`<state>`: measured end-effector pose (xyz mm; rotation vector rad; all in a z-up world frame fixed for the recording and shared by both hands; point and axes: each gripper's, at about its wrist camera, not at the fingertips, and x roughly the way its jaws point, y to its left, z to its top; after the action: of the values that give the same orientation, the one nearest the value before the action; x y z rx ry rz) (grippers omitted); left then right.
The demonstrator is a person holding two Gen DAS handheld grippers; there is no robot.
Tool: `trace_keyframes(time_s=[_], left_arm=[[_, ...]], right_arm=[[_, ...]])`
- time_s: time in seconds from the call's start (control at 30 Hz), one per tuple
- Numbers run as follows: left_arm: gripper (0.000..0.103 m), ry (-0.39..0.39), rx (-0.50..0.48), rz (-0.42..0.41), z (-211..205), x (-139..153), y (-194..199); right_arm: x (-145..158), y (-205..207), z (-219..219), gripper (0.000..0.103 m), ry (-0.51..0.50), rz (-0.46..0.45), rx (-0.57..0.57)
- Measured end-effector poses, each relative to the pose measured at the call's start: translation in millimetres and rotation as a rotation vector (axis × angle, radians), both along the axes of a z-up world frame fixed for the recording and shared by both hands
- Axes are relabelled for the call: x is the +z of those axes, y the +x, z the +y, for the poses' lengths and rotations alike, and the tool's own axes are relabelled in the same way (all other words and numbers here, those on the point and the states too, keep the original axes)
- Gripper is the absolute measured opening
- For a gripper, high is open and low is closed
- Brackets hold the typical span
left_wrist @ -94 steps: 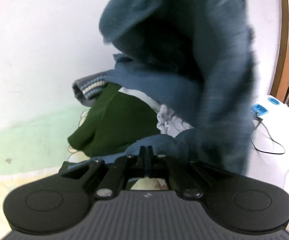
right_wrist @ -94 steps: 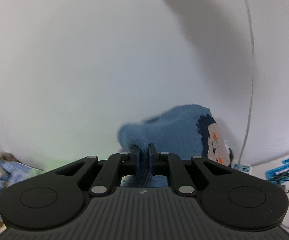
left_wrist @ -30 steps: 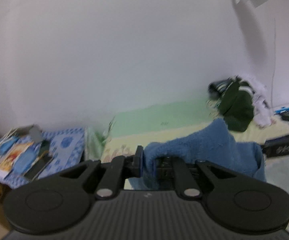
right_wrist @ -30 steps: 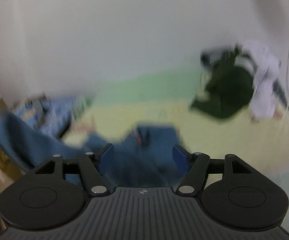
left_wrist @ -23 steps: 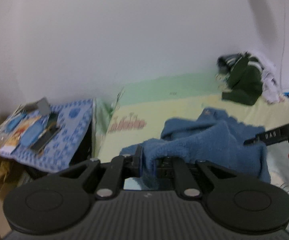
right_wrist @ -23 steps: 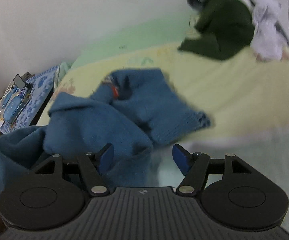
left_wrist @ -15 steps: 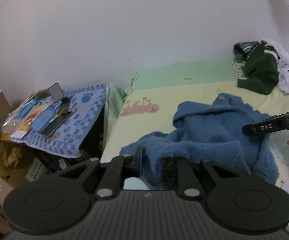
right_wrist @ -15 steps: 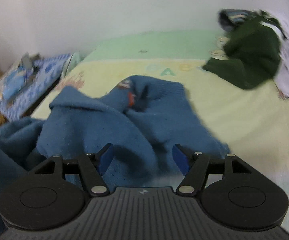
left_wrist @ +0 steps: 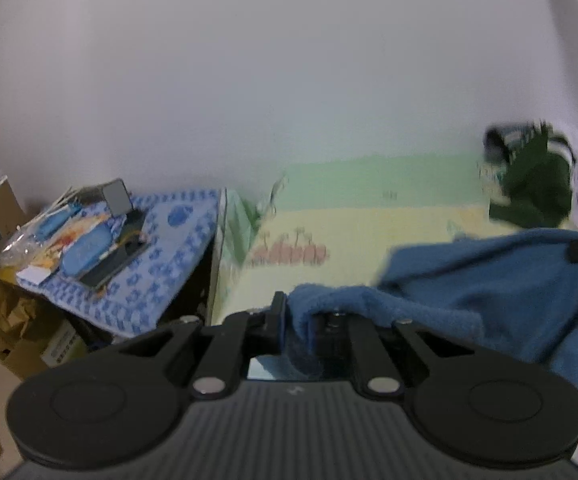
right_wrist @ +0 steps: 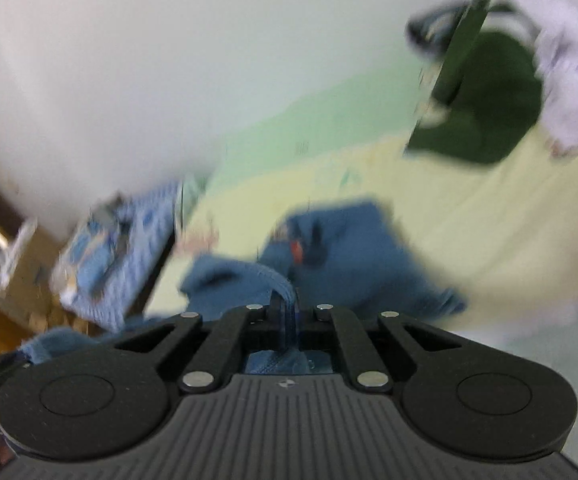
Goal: Fold clothes
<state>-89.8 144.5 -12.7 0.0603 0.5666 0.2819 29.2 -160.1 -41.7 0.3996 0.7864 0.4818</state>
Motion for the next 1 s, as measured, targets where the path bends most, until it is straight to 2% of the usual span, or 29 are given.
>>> trace_keyframes(time_s=[0.2, 0.33, 0.53, 0.77, 0.87, 1.0], left_arm=[[0.008, -0.038, -0.059, -0.122, 9.0, 43.1, 7.5], [0.009, -0.065, -0.123, -0.222, 7.2, 76.9, 5.7], [0.009, -0.093, -0.218, -0.309, 5.5, 123.8, 3.2], [0.009, -0.030, -0.309, -0.412, -12.4, 171.8, -12.0], [0.010, -0.027, -0.335, -0.437, -19.3, 185.1, -15.1], [0.010, -0.037, -0.328, -0.419, -22.7, 188.6, -3.9]], right_arm=[[62.7, -33.4, -46.6, 0.004, 0.145, -0.135, -0.154], [102.4, -66.1, -64.7, 0.004, 0.200, -0.274, -0.225], [153.1, -107.9, -88.9, 0.004, 0.261, -0.462, -0.347], [195.2, -135.5, -100.9, 0.004, 0.266, -0.626, -0.406], [204.3, -138.3, -104.2, 0.004, 0.273, -0.656, -0.420], [205.5, -136.5, -113.7, 0.004, 0.305, -0.654, -0.431]])
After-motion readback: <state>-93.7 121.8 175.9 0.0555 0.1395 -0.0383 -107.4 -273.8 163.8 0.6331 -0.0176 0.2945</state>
